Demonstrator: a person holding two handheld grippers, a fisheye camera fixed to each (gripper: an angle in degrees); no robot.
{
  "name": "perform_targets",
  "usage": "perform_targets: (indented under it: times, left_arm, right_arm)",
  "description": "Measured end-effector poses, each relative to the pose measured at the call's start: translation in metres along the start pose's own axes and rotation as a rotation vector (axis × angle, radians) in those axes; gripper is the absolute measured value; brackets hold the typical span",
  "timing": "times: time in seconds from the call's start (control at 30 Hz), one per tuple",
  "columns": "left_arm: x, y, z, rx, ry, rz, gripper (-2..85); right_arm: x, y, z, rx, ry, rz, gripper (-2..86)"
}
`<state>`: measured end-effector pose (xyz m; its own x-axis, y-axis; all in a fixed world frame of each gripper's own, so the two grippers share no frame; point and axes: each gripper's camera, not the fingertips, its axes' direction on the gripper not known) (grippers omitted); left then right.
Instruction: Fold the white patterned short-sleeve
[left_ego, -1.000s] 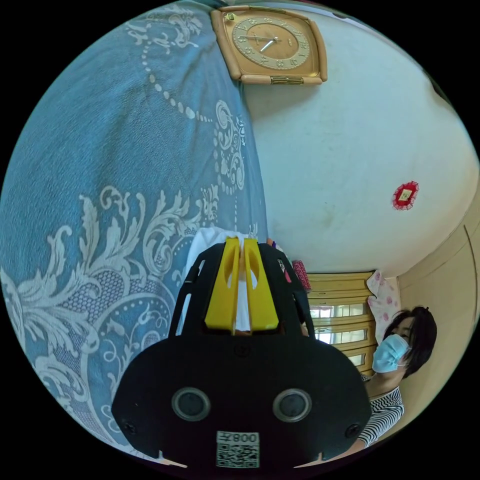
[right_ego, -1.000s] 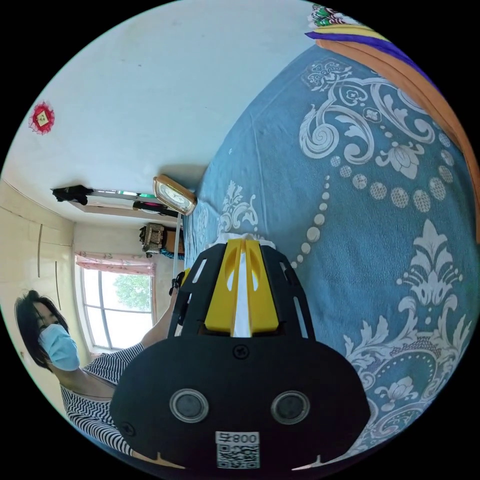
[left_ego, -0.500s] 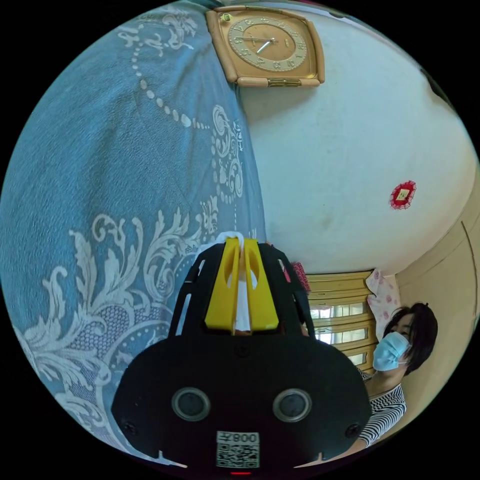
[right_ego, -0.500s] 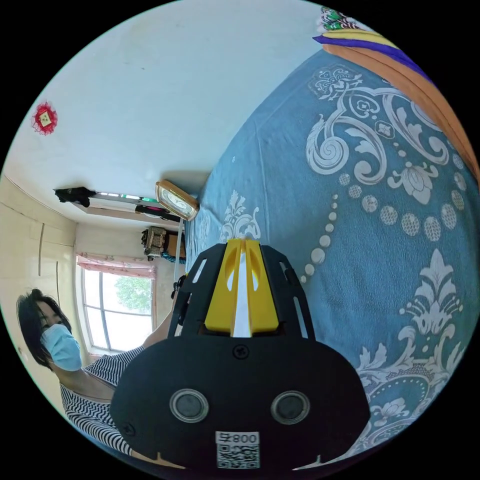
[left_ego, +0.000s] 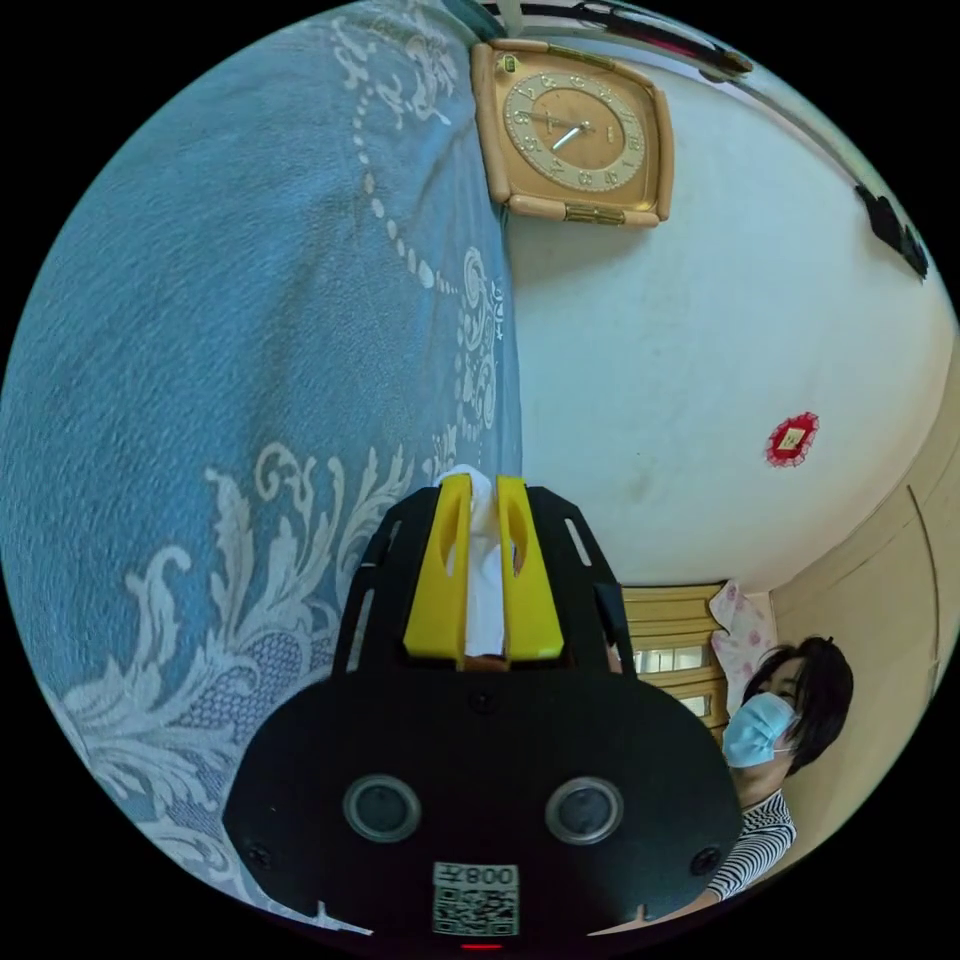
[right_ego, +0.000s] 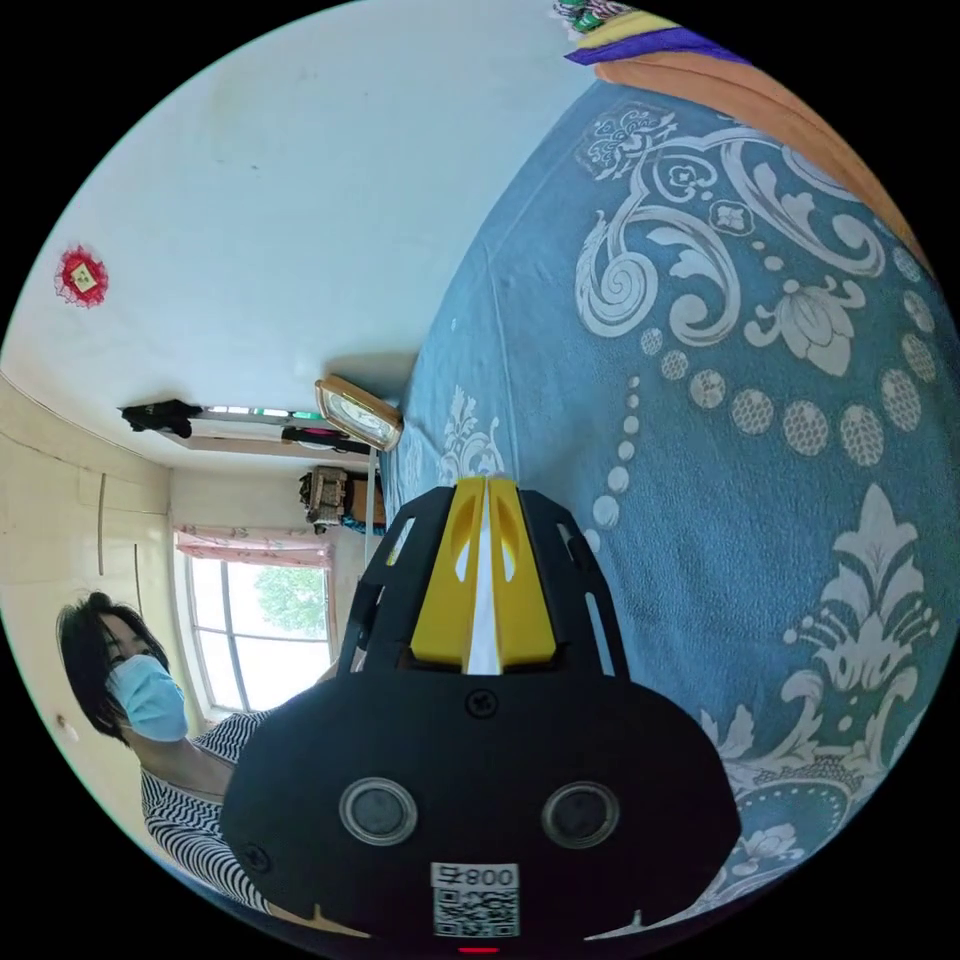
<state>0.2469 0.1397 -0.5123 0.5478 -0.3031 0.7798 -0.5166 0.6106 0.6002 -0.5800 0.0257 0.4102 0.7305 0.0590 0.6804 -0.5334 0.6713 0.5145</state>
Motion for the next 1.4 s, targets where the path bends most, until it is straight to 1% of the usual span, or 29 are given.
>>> perform_targets:
  times: [0.1,0.2,0.3,0.37,0.43,0.5,0.53,0.63,0.73,0.77,0.83,0.93,1.0,1.07,1.13,1.2,1.23,1.27,1.3,1.37,1.4]
  left_arm:
    - [0.006,0.004,-0.009,0.055,0.05,0.012,4.5]
    - [0.018,0.01,-0.017,0.103,0.086,0.055,4.2]
    - [0.037,0.025,-0.015,0.099,0.062,0.131,3.5]
    - [0.057,0.036,0.0,0.007,0.015,0.211,3.0]
    - [0.072,0.044,0.01,-0.042,-0.029,0.275,2.9]
    - [0.087,0.05,0.011,-0.016,-0.077,0.326,2.9]
    - [0.094,0.053,0.008,0.026,-0.086,0.341,2.9]
    - [0.107,0.058,-0.004,0.107,-0.097,0.354,3.1]
    - [0.11,0.062,-0.025,0.225,-0.129,0.306,3.3]
    - [0.109,0.064,-0.033,0.257,-0.111,0.283,3.4]
    - [0.111,0.069,-0.039,0.281,-0.1,0.273,3.3]
    - [0.124,0.079,-0.037,0.27,-0.155,0.29,3.2]
    - [0.131,0.085,-0.039,0.306,-0.144,0.289,3.1]
    - [0.138,0.09,-0.047,0.381,-0.121,0.27,2.7]
    - [0.145,0.09,-0.049,0.393,-0.104,0.285,1.9]
    - [0.157,0.088,-0.036,0.296,-0.091,0.339,1.0]
    - [0.168,0.086,-0.017,0.161,-0.123,0.378,0.7]
    - [0.18,0.086,0.008,0.001,-0.196,0.423,0.5]
    - [0.186,0.086,0.021,-0.075,-0.239,0.448,0.4]
    - [0.208,0.089,0.069,-0.306,-0.433,0.544,0.3]
    - [0.211,0.088,0.082,-0.372,-0.482,0.563,0.2]
  right_arm:
    - [-0.011,0.004,-0.003,0.047,-0.026,-0.01,0.2]
    - [-0.042,0.011,0.013,0.014,0.001,-0.078,0.1]
    - [-0.094,0.022,0.051,-0.071,0.107,-0.213,0.1]
    - [-0.127,0.028,0.084,-0.148,0.183,-0.306,0.1]
    - [-0.167,0.035,0.134,-0.236,0.318,-0.415,0.1]
    - [-0.191,0.038,0.169,-0.291,0.381,-0.485,0.1]
    - [-0.204,0.038,0.191,-0.321,0.414,-0.512,0.1]
    - [-0.224,0.033,0.238,-0.365,0.49,-0.55,0.0]
    - [-0.237,0.025,0.273,-0.39,0.547,-0.566,0.0]
    - [-0.238,0.024,0.278,-0.393,0.558,-0.565,0.0]
    - [-0.248,0.019,0.29,-0.386,0.574,-0.573,0.0]
    - [-0.26,0.013,0.297,-0.367,0.583,-0.579,0.0]
    - [-0.265,0.006,0.301,-0.369,0.578,-0.571,0.0]
    - [-0.27,0.0,0.304,-0.366,0.575,-0.566,0.0]
    - [-0.277,-0.009,0.307,-0.366,0.568,-0.56,0.0]
    - [-0.283,-0.013,0.309,-0.37,0.572,-0.563,0.0]
    - [-0.286,-0.016,0.31,-0.372,0.575,-0.564,0.0]
    - [-0.288,-0.017,0.309,-0.371,0.574,-0.564,0.0]
    - [-0.291,-0.019,0.307,-0.369,0.569,-0.562,0.0]
    - [-0.295,-0.024,0.304,-0.364,0.56,-0.556,0.0]
    - [-0.297,-0.027,0.301,-0.361,0.551,-0.551,0.0]
